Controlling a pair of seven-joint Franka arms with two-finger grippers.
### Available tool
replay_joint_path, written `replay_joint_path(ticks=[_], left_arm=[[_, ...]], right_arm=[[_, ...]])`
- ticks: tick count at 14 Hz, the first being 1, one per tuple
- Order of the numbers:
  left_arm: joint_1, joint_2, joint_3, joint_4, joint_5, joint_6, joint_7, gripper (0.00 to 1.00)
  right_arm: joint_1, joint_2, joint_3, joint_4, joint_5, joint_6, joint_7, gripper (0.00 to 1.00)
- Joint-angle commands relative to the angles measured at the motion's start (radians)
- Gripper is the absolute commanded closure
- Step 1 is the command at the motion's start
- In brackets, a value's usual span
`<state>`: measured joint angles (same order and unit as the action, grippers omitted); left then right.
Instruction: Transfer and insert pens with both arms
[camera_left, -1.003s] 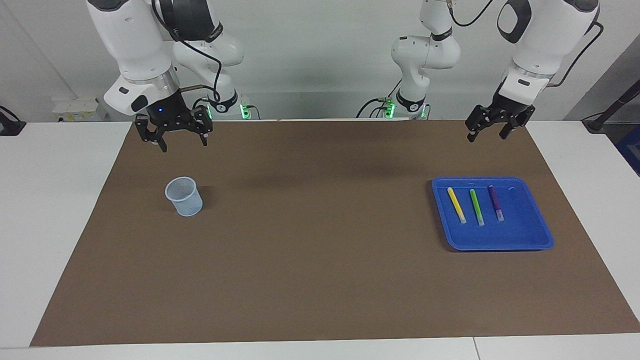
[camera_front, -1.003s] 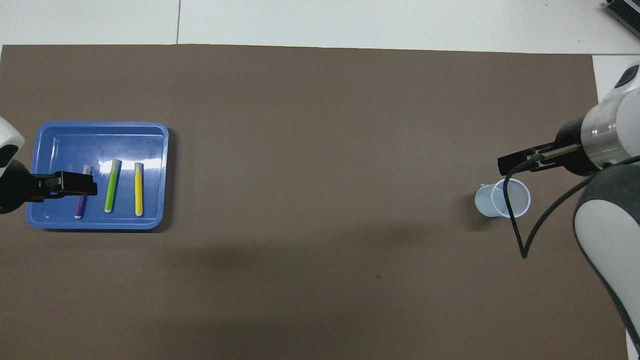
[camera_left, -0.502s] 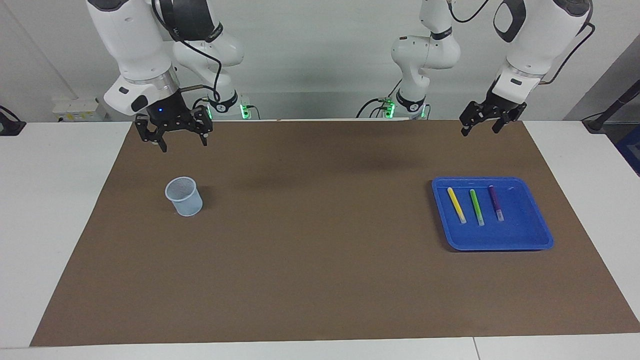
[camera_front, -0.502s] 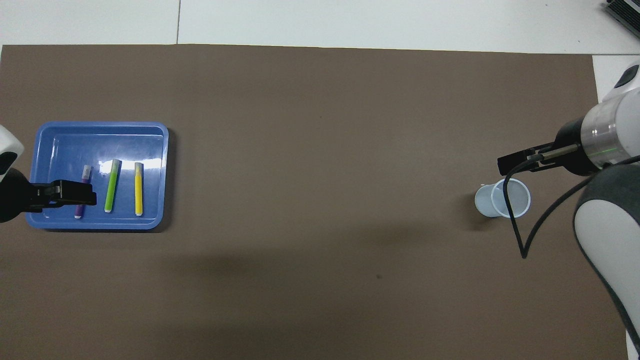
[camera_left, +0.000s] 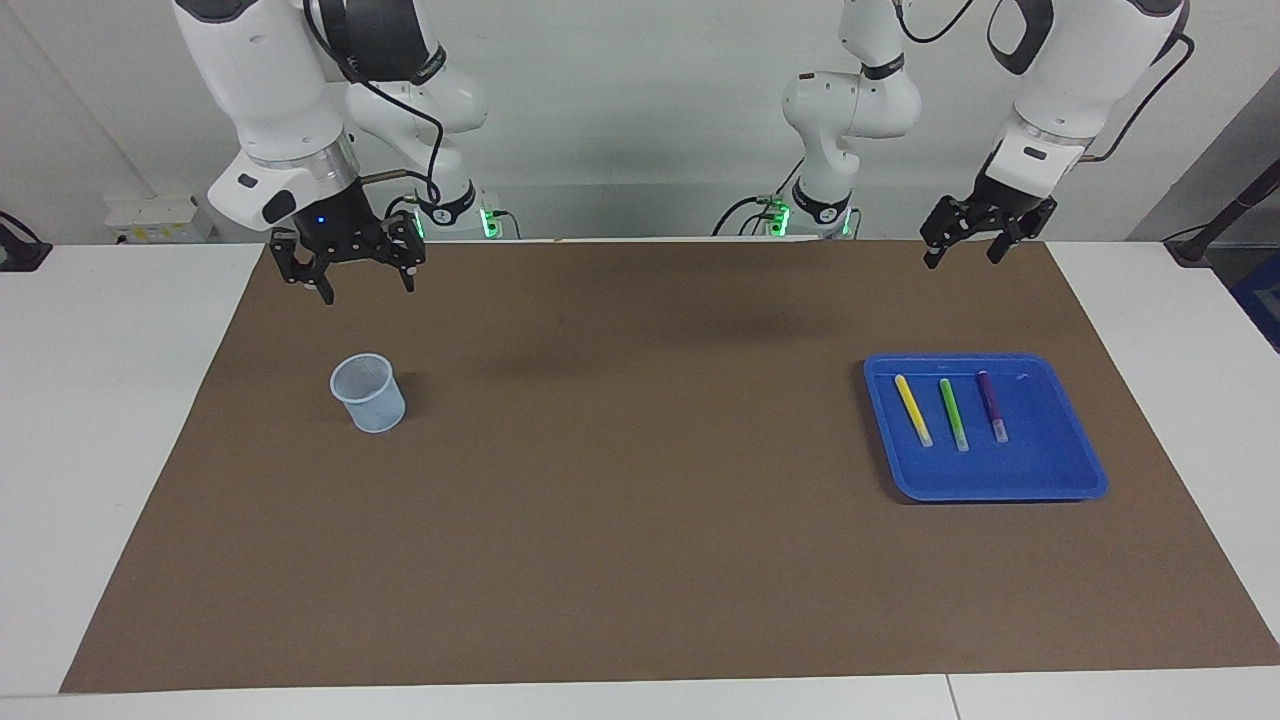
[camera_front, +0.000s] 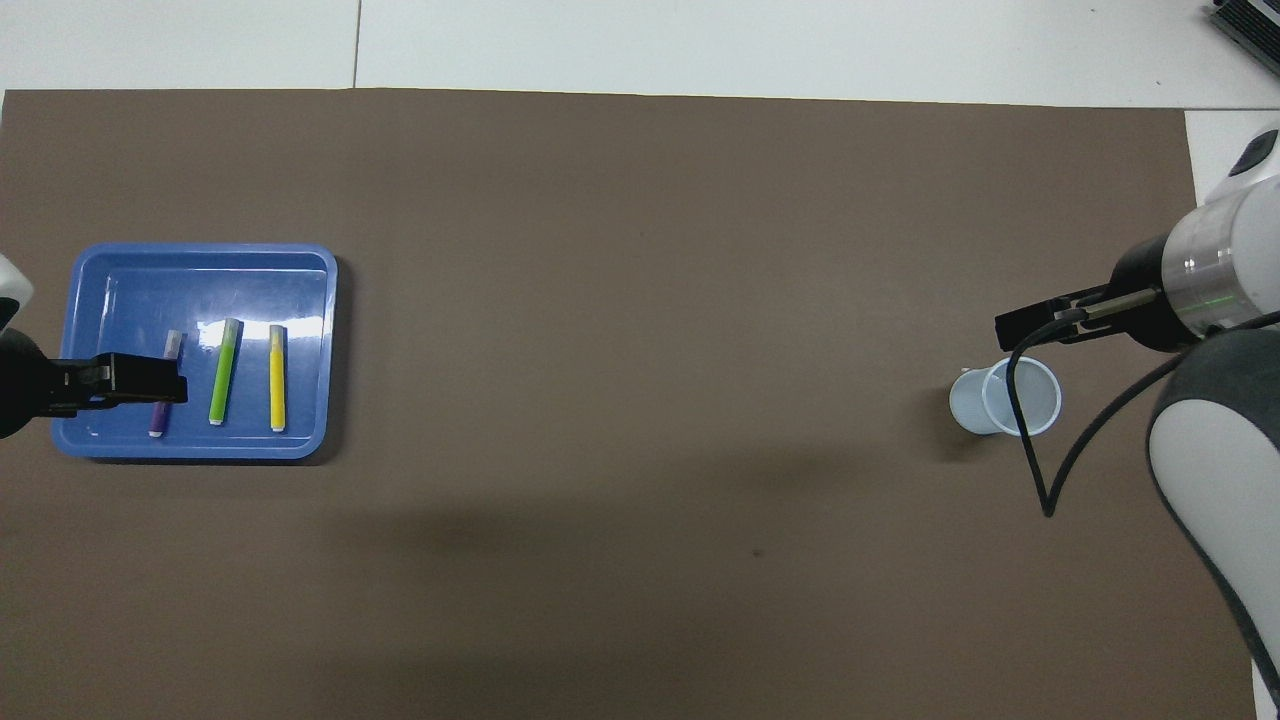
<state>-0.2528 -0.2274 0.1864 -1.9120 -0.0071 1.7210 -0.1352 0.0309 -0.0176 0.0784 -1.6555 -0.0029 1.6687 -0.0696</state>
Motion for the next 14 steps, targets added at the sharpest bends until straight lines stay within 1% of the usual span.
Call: replay_joint_path(ticks=[1,6,9,11,14], left_arm=[[0.026,-0.023,0.005,-0.03,-0.019,0.014,-0.003,0.0],[0.023,-0.029,0.004,-0.123,-0.019,0.106,0.002,0.0],[0.017,-0.024,0.004,-0.189,-0.019,0.185,0.005,0.0],[0.02,-0.009,0.004,-0.212,-0.019,0.224,0.008,0.0],[0.026,0.051,0.004,-0.231,-0.025,0.293,0.023,0.0]], right_arm=[[-0.016,-0.012,0.003,-0.012,0.024,0.006,-0.019,0.0],[-0.016,-0.012,0.003,-0.012,0.024,0.006,-0.019,0.0],[-0.016,-0.012,0.003,-0.01,0.024,0.006,-0.019,0.0],[-0.016,-0.012,0.003,-0.012,0.024,0.006,-0.019,0.0],[-0.016,-0.012,0.003,-0.012,0.024,0.006,-0.019,0.0]])
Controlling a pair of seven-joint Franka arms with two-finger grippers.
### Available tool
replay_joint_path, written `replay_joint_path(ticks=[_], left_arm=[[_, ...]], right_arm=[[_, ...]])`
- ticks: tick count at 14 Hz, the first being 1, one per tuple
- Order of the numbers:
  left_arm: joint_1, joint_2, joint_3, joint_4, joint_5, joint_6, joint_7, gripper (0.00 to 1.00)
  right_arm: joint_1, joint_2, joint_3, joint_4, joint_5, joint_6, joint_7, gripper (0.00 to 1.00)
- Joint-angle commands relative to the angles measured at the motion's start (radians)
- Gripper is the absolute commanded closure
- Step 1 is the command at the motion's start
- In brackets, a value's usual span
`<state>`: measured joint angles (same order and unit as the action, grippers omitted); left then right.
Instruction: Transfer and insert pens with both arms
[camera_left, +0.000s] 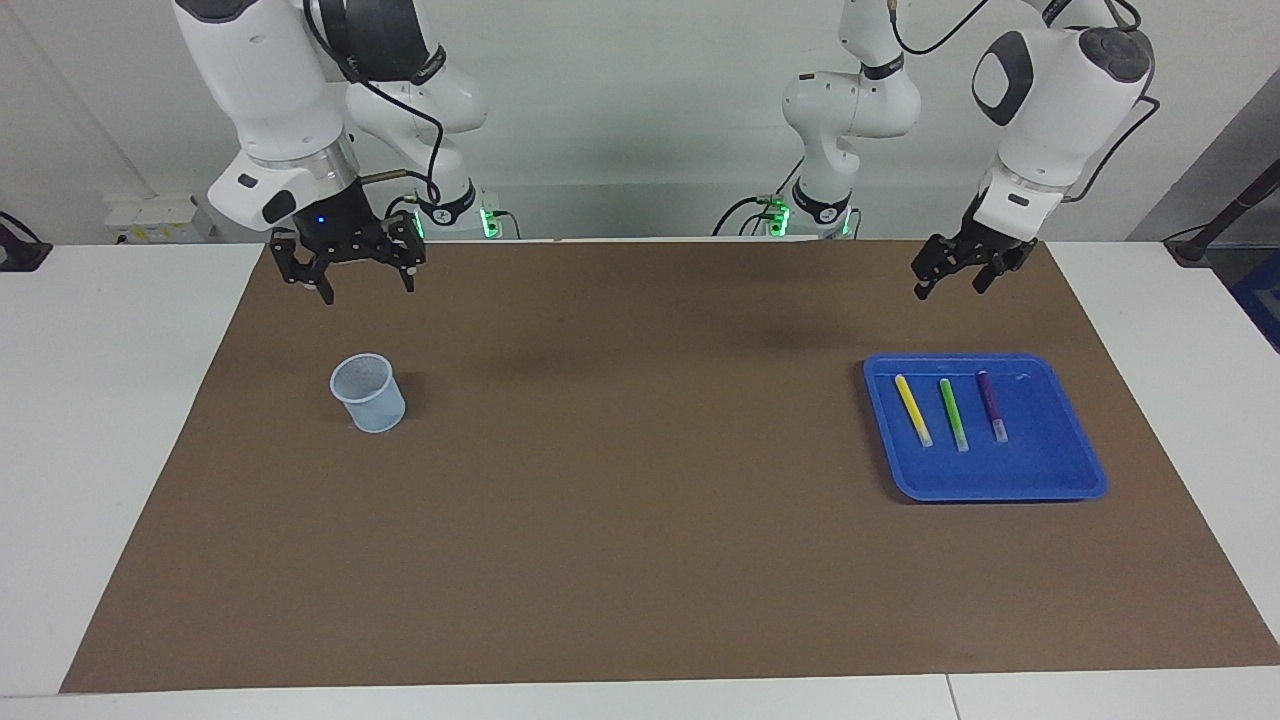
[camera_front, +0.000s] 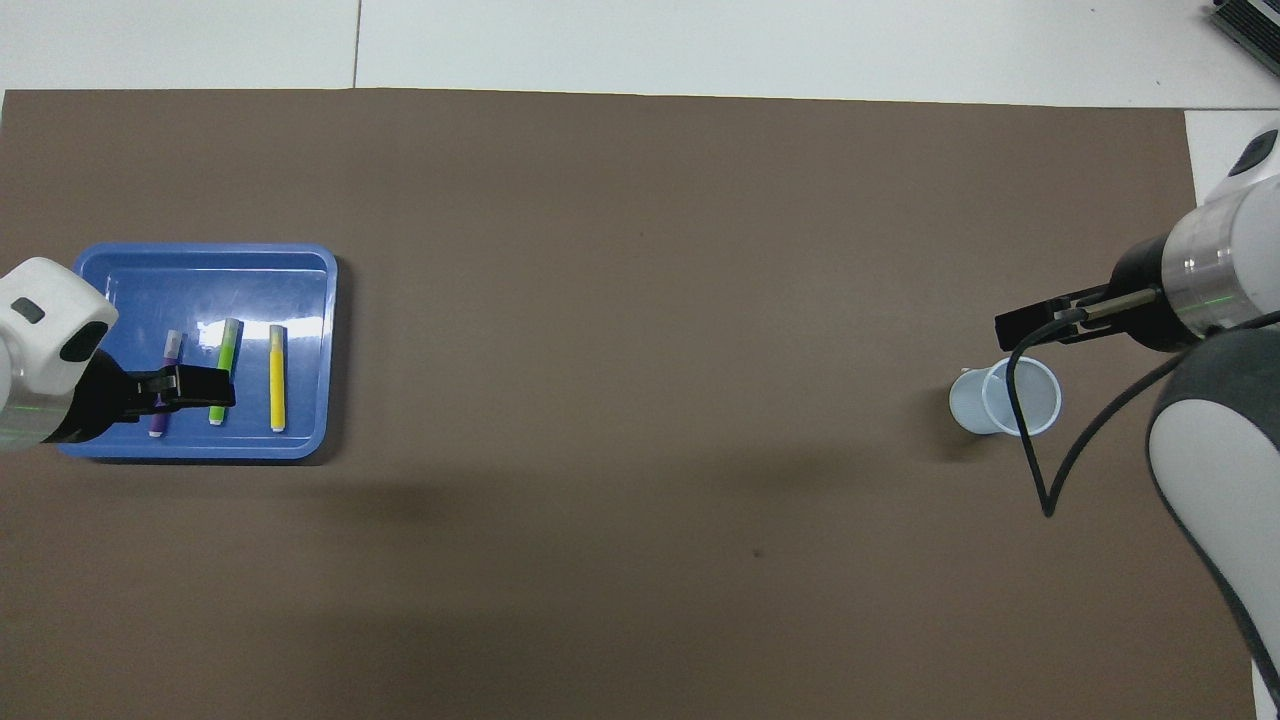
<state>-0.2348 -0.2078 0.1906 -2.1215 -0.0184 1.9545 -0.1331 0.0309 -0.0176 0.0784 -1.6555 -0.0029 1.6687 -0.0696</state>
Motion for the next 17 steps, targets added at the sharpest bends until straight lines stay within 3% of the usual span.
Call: replay_joint_path(ticks=[1,10,17], left_arm=[[0.008,0.053,0.0,-0.023,-0.015,0.084,0.023,0.0],[0.074,0.205,0.0,-0.04,-0.054,0.234,0.122,0.0],[0.088,0.307,-0.002,-0.041,-0.092,0.353,0.156,0.01]], right_arm=[[-0.016,-0.012,0.003,-0.012,0.024,0.006,-0.019,0.0],[-0.04,-0.018,0.0,-0.012,0.024,-0.009,-0.024,0.0],[0.026,-0.044,0.015,-0.03,0.032,-0.067,-0.105,0.0]])
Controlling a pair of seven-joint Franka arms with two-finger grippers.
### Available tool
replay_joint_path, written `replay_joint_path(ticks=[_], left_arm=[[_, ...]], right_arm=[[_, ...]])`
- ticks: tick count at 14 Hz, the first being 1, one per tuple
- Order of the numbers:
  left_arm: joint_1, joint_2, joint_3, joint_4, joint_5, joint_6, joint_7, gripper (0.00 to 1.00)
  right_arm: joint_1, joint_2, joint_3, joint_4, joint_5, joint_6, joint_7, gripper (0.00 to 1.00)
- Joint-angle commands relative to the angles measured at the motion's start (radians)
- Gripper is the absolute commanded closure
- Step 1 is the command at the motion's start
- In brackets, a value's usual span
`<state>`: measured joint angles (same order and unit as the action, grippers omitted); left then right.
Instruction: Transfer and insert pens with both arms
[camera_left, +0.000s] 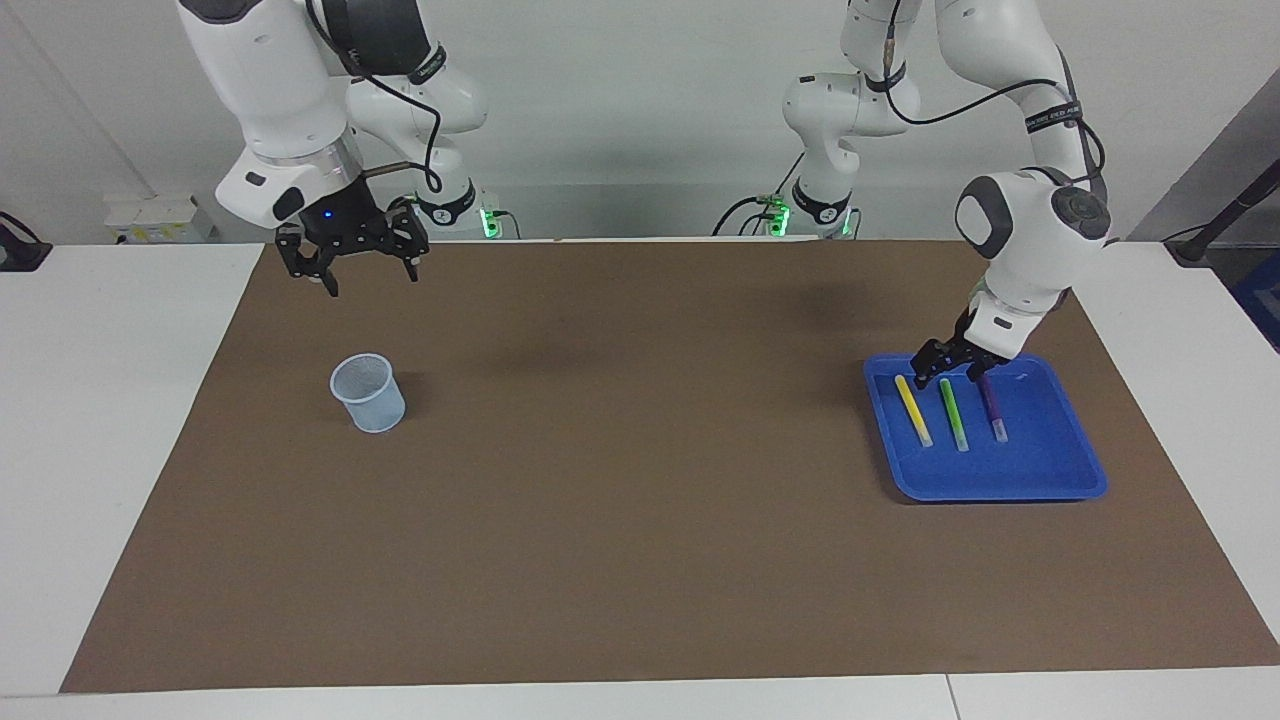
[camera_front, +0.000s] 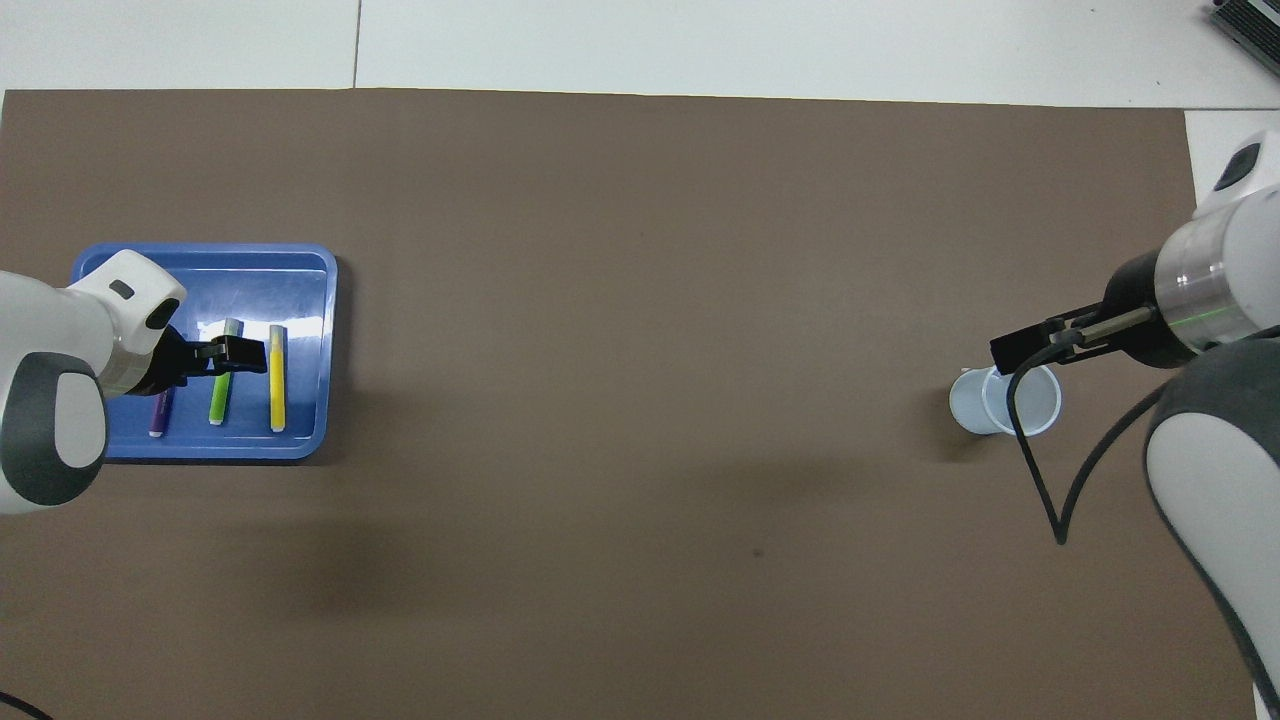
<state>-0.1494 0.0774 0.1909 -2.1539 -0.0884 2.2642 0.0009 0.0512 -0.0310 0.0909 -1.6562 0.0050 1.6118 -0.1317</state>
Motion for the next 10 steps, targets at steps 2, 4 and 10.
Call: replay_joint_path(ticks=[2,4,10], left_arm=[[-0.002,0.047,-0.002,-0.008,-0.024,0.075,0.022,0.02],[-0.004,0.071,-0.002,-0.009,-0.024,0.101,0.022,0.05],[-0.01,0.116,-0.008,-0.009,-0.024,0.146,0.022,0.06]], right_arm=[[0.007,-0.035,0.003,-0.042,0.113,-0.012,-0.04,0.0],[0.015,-0.053,0.003,-0.091,0.153,0.031,-0.023,0.0],[0.067,-0.101,0.003,-0.211,0.242,0.118,0.107,0.0]])
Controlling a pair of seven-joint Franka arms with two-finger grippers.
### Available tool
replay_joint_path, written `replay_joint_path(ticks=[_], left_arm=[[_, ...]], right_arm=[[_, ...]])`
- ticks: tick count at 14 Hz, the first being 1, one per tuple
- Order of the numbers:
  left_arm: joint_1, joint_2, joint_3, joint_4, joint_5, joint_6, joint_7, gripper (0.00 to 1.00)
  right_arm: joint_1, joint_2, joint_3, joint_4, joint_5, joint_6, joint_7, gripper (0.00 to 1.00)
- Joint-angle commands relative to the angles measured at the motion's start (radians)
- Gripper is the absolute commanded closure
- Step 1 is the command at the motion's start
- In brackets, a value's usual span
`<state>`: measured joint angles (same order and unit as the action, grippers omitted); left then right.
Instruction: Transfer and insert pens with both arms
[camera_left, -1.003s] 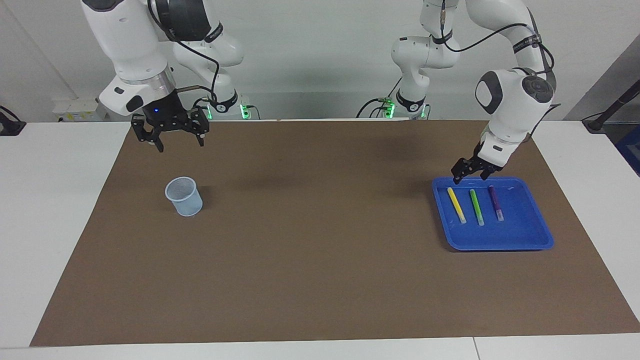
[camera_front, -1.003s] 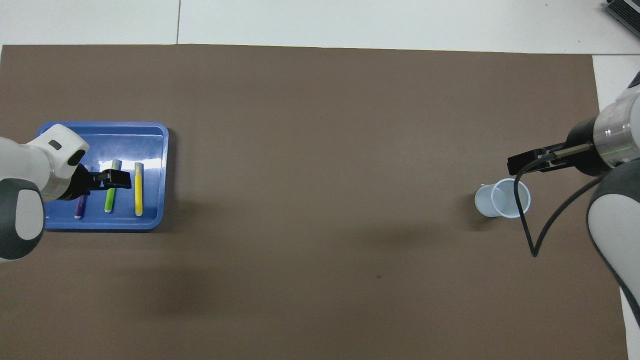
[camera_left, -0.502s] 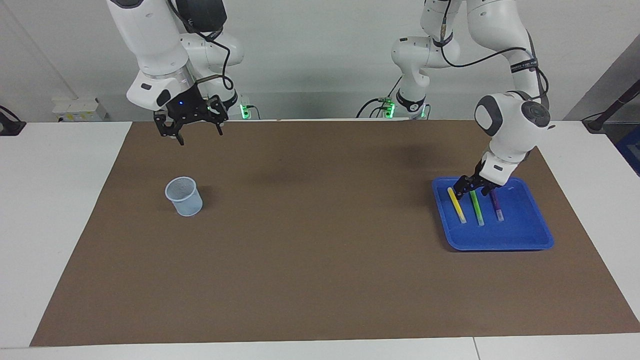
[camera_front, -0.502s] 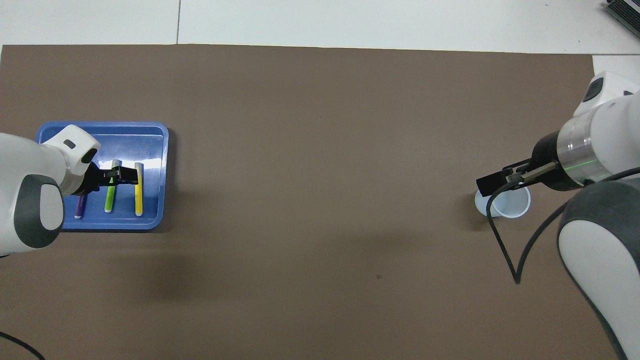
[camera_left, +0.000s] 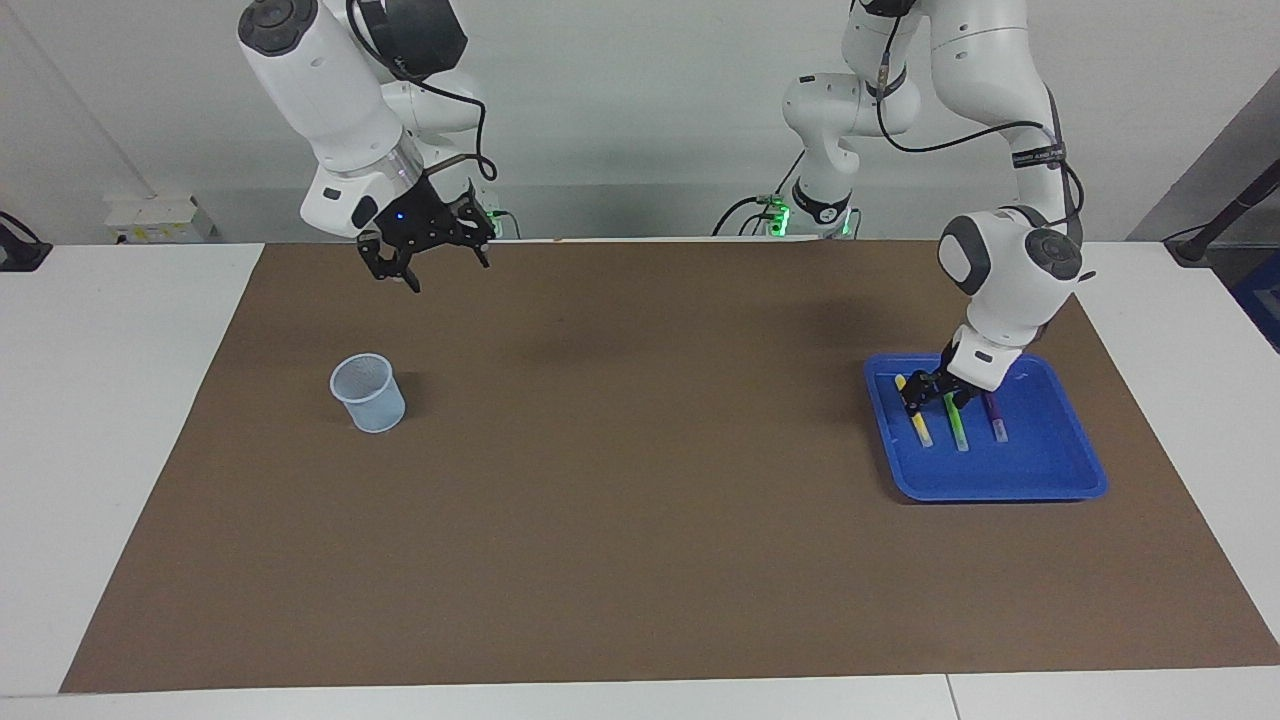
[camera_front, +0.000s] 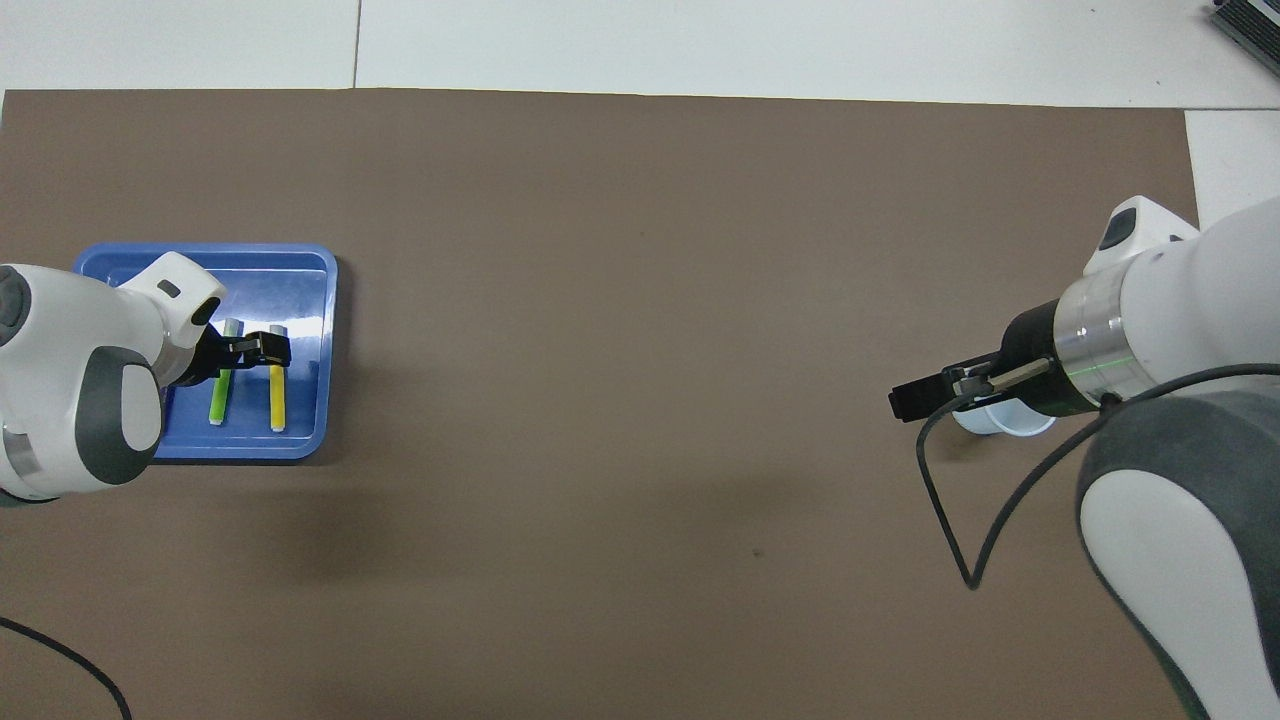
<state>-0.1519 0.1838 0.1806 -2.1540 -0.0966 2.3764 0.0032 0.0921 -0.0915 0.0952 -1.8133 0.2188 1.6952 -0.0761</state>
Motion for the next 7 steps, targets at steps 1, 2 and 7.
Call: replay_joint_path(ticks=[1,2,7], left_arm=[[-0.006,0.017,0.002,-0.007,-0.015,0.037,0.02,0.06],[-0.008,0.023,0.0,-0.007,-0.015,0.047,0.02,0.06],[-0.009,0.046,-0.003,-0.006,-0.034,0.08,0.02,0.11]], right_arm=[[0.041,-0.039,-0.002,-0.061,0.031,0.046,0.068,0.0],[0.07,-0.039,-0.002,-0.067,0.065,0.055,0.085,0.0],[0.13,-0.039,-0.002,-0.115,0.168,0.127,0.261,0.0]])
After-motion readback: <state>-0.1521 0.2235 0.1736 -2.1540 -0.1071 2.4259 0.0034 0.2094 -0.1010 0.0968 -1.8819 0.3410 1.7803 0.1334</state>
